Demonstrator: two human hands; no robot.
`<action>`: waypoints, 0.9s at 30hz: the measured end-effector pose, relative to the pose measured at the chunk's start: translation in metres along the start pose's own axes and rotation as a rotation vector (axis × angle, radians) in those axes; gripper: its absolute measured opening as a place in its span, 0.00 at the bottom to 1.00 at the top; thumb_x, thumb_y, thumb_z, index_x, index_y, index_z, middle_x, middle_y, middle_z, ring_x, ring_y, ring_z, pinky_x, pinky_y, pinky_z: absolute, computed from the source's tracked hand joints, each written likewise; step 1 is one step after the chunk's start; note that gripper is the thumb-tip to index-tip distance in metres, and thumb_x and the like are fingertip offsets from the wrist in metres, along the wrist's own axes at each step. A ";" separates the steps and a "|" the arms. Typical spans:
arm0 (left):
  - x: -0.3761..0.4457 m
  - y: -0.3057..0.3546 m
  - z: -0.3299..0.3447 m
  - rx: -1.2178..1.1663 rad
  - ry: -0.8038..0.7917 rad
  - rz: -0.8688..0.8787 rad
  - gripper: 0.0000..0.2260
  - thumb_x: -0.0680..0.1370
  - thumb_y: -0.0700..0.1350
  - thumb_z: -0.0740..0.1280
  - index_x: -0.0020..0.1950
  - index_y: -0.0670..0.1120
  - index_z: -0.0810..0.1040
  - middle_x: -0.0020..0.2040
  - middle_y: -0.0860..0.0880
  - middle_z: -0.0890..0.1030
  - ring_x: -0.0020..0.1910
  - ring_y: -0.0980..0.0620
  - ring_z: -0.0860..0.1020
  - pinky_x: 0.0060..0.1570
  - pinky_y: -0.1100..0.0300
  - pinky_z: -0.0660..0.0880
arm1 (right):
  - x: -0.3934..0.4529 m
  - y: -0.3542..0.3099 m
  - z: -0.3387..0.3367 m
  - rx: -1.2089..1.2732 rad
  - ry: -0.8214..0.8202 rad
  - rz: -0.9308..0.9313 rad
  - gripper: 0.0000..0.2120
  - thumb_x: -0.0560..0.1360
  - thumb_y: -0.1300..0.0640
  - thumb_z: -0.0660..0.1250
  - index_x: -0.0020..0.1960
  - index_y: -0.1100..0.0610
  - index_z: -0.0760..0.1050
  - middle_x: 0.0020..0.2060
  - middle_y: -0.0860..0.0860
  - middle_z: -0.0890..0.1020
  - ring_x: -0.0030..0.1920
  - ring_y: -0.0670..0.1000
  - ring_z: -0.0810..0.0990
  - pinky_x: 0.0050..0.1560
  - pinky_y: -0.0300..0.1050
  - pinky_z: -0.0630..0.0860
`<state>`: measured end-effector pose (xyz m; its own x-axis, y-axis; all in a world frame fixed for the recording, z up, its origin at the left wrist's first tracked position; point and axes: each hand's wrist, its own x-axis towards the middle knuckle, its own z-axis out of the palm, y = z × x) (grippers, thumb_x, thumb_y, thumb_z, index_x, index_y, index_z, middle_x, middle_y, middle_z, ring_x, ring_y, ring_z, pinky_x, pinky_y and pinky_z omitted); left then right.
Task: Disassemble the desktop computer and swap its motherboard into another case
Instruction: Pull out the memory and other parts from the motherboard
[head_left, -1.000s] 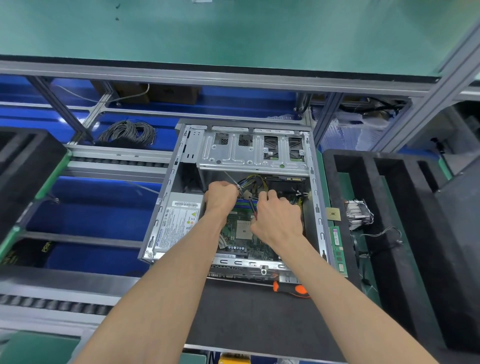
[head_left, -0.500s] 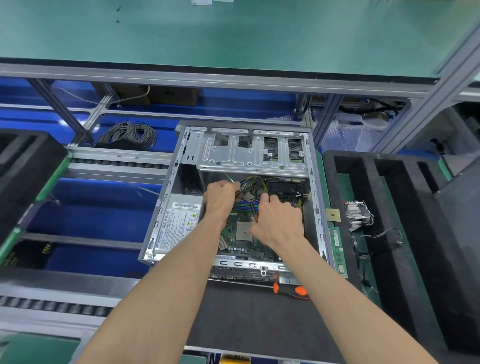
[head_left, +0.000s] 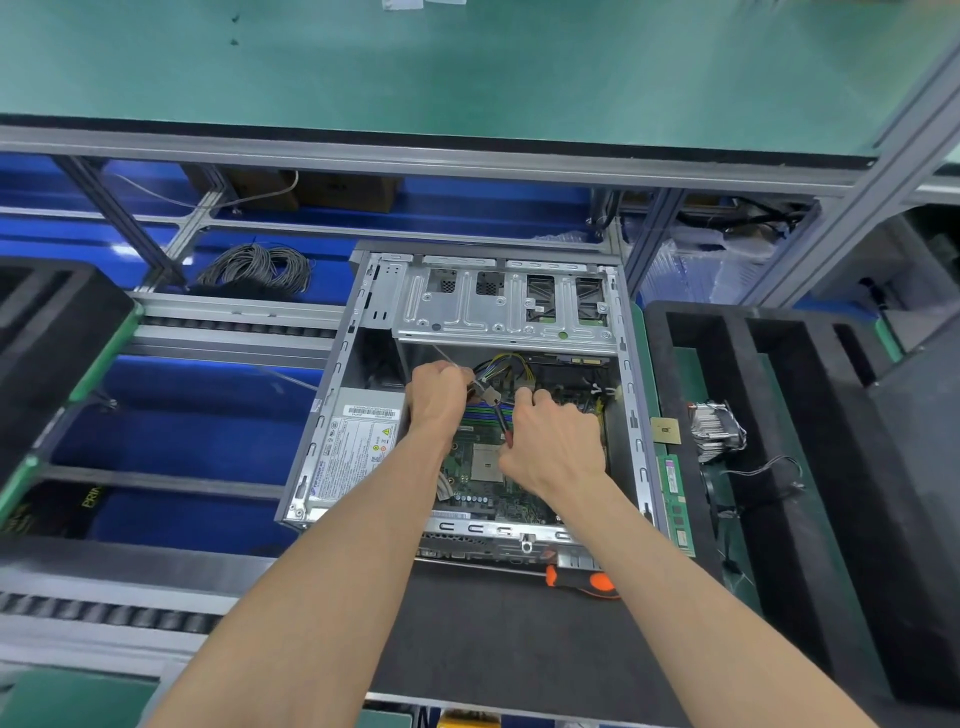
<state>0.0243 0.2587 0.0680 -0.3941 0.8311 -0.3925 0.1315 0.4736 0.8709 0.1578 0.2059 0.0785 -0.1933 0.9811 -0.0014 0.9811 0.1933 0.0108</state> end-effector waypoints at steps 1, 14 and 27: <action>0.000 0.000 0.000 0.006 0.005 0.002 0.06 0.72 0.41 0.68 0.38 0.48 0.82 0.38 0.51 0.82 0.40 0.55 0.76 0.33 0.62 0.65 | 0.000 0.000 0.000 0.002 -0.004 0.003 0.18 0.71 0.48 0.68 0.57 0.56 0.70 0.50 0.54 0.79 0.45 0.59 0.83 0.34 0.48 0.64; 0.007 -0.005 0.003 0.026 0.013 0.004 0.07 0.73 0.42 0.68 0.36 0.49 0.81 0.36 0.51 0.80 0.37 0.56 0.74 0.31 0.62 0.63 | 0.001 0.002 0.003 0.027 -0.017 -0.016 0.15 0.73 0.50 0.67 0.56 0.57 0.71 0.50 0.54 0.80 0.46 0.60 0.83 0.35 0.48 0.66; 0.008 -0.006 0.003 0.017 -0.005 -0.017 0.05 0.73 0.43 0.67 0.43 0.47 0.84 0.44 0.46 0.82 0.44 0.48 0.77 0.35 0.61 0.65 | 0.001 0.004 0.002 0.154 -0.079 0.010 0.10 0.74 0.58 0.67 0.53 0.60 0.72 0.49 0.57 0.80 0.49 0.63 0.81 0.38 0.50 0.68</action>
<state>0.0231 0.2636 0.0583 -0.3917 0.8245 -0.4083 0.1403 0.4922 0.8591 0.1613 0.2076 0.0760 -0.1880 0.9789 -0.0803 0.9741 0.1754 -0.1424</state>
